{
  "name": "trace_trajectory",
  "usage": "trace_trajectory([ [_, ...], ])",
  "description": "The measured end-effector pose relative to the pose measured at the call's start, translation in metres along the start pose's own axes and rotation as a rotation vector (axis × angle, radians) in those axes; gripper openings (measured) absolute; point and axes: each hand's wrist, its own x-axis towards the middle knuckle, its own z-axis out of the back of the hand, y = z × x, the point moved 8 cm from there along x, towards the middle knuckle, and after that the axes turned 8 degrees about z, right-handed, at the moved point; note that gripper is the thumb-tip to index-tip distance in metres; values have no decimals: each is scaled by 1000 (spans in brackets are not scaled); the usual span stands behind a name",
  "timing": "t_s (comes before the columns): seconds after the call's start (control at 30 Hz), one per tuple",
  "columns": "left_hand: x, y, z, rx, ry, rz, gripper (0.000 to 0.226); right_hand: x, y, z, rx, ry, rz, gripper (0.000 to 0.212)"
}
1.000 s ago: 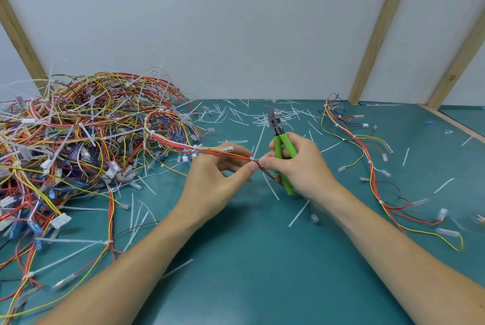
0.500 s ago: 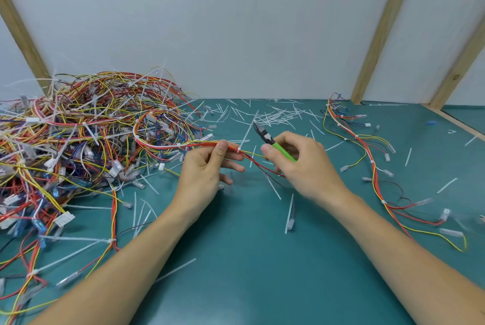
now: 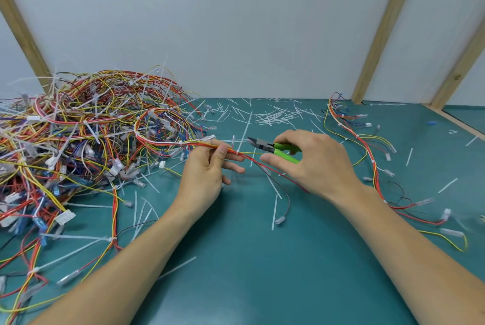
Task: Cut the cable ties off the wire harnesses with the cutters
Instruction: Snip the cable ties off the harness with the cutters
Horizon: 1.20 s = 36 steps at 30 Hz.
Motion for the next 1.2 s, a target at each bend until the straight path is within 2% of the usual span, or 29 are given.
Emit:
trace_trajectory([
  [0.27,-1,-2,-1,45,-8,-27,24,-1,1,-6,-53,27,15,50],
  [0.93,-3,-4,-5,169,10,-91,24,-2,9,-3,23,24,12,45],
  [1.2,-3,-4,-5,171,-1,-79,23,-2,11,-2,1,40,-8,54],
])
